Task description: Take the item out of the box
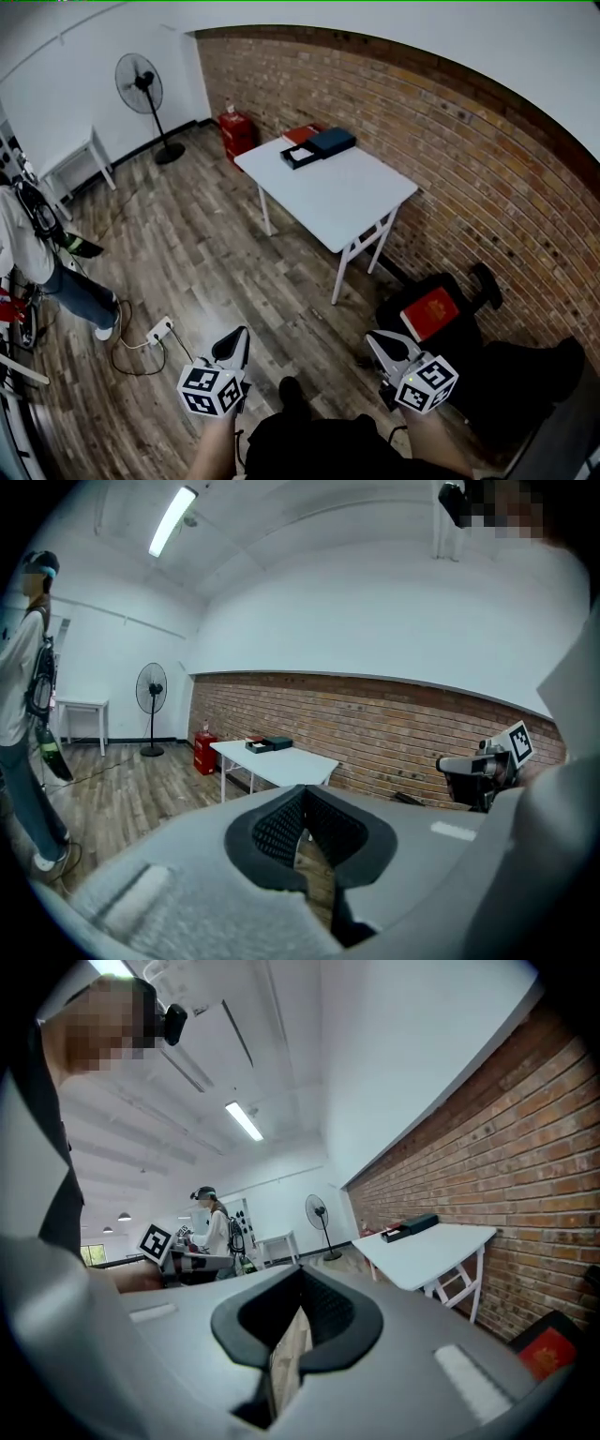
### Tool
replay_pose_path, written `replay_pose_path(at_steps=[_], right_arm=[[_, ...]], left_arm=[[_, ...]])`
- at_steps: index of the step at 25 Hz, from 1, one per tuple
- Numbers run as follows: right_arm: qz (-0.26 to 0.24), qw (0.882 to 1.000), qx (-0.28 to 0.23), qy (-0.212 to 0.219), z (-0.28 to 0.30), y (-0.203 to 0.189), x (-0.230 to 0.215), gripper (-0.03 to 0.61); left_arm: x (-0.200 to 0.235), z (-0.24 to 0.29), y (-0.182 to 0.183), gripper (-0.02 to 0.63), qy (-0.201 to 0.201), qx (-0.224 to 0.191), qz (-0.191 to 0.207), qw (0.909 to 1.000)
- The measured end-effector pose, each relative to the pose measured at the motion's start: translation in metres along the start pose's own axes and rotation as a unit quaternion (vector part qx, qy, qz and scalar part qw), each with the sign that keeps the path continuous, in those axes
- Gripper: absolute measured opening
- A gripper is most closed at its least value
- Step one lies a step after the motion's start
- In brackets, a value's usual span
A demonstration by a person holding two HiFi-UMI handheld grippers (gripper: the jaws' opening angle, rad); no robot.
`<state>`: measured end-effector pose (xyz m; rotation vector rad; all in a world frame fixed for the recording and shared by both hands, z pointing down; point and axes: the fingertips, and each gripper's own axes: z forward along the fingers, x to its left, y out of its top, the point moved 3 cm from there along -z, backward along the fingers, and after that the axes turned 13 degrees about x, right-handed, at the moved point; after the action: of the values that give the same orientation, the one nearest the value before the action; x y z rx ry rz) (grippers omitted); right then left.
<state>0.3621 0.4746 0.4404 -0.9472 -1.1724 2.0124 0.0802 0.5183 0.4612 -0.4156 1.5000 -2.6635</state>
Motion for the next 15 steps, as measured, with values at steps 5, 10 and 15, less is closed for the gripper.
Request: replay_pose_path(at_steps=[5,10,15], right_arm=[[-0.022,0.999,0.027,0.023,0.092,0.039,-0.013,0.0],[-0.036,0.996,0.053,0.061,0.18,0.07,-0.001,0.0],[-0.054,0.994,0.068,0.071,0.228,0.088,-0.002,0.0]], left_arm=[[0.056,0.045,0.059,0.005,-0.009,-0.007,0.019,0.9998],[0.114,0.066,0.098,0.005,-0.004,-0.025,0.012,0.9996],[0.16,0.083,0.101,0.005,0.003,-0.022,-0.015,0.9996]])
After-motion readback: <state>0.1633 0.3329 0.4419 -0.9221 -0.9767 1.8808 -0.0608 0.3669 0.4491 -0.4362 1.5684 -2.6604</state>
